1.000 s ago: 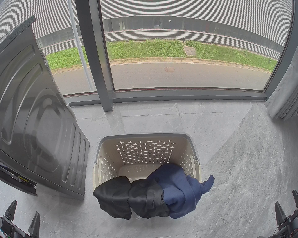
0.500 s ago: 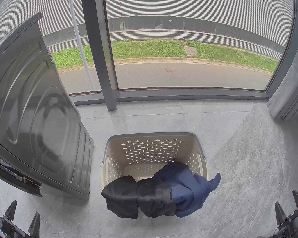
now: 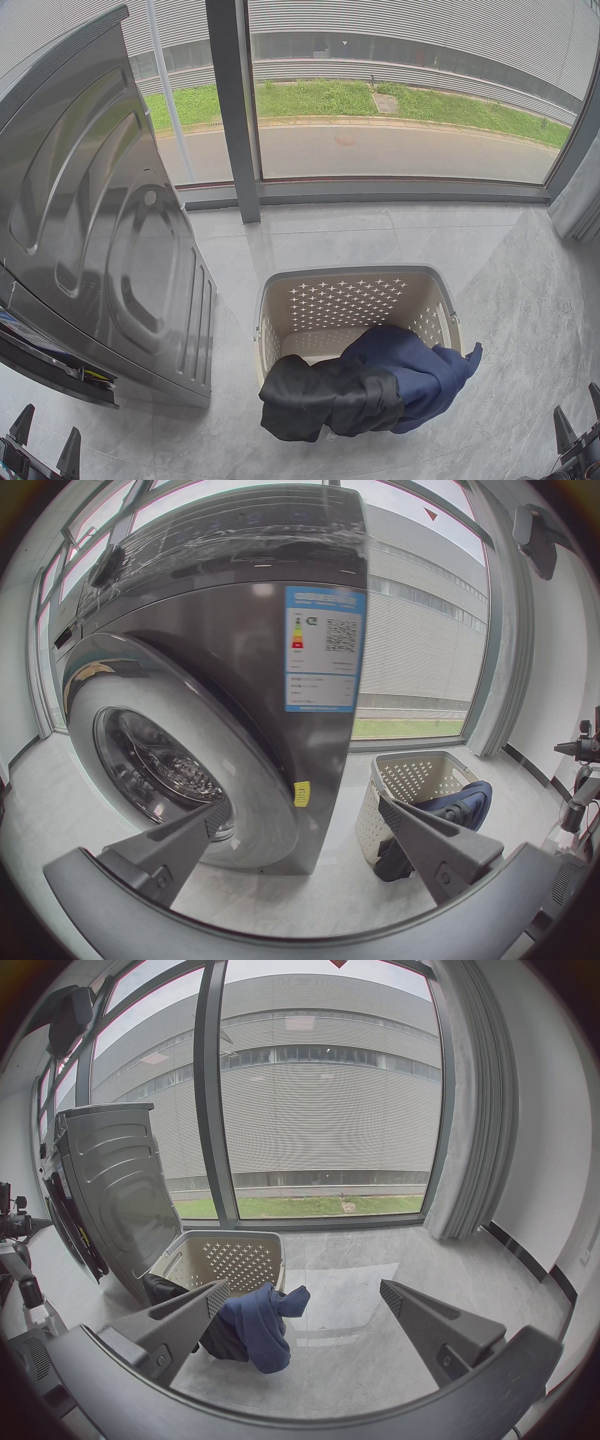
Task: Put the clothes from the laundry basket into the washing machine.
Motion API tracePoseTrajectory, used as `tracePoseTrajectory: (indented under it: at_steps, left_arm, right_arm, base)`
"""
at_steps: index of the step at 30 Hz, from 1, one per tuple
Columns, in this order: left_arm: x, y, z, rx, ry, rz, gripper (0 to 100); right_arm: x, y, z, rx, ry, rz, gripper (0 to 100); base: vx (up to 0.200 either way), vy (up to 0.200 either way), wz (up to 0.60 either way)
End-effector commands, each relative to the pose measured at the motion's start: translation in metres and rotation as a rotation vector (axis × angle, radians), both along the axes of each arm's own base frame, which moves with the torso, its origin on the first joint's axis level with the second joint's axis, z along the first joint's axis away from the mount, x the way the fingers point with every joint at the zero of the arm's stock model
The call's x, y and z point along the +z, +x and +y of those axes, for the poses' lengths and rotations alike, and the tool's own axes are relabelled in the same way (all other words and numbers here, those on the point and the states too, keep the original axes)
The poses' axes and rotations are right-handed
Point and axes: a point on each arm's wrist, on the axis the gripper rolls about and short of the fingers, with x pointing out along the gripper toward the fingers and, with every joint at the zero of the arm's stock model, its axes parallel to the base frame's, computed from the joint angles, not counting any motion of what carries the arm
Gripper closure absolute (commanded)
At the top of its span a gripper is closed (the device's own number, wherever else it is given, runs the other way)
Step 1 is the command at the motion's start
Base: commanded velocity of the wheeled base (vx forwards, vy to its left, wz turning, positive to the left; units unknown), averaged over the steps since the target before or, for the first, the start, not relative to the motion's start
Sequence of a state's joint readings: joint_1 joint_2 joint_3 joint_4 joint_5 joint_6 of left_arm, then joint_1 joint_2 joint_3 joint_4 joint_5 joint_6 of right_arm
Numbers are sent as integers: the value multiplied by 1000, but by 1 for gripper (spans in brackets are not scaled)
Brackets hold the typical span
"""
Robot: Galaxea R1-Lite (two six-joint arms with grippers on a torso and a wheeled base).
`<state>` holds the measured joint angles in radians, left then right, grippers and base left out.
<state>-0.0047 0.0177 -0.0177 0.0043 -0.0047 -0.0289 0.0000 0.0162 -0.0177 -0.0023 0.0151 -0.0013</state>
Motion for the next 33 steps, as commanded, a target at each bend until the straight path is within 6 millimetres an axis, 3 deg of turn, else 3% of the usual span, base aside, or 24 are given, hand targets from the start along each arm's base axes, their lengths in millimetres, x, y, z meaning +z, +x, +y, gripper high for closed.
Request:
tracePoseTrajectory:
  at_steps: [1,6,21,27,33]
  left_arm:
    - [-4,0,0,0,0,5,0]
    - [-4,0,0,0,0,5,0]
    - [-4,0,0,0,0,5,0]
    - [-4,0,0,0,1,5,0]
    - [-4,0,0,0,0,5,0]
  right_arm:
    - [-5,0,0,-1,0,2,0]
    - [-5,0,0,0,0,2,0]
    - [-5,0,0,0,0,2,0]
    - [-5,0,0,0,0,2,0]
    - [-5,0,0,0,0,2,0]
  base:
    - [0,0,0]
    - [0,0,0]
    - [-200,0,0]
    - [0,0,0]
    - [0,200,0]
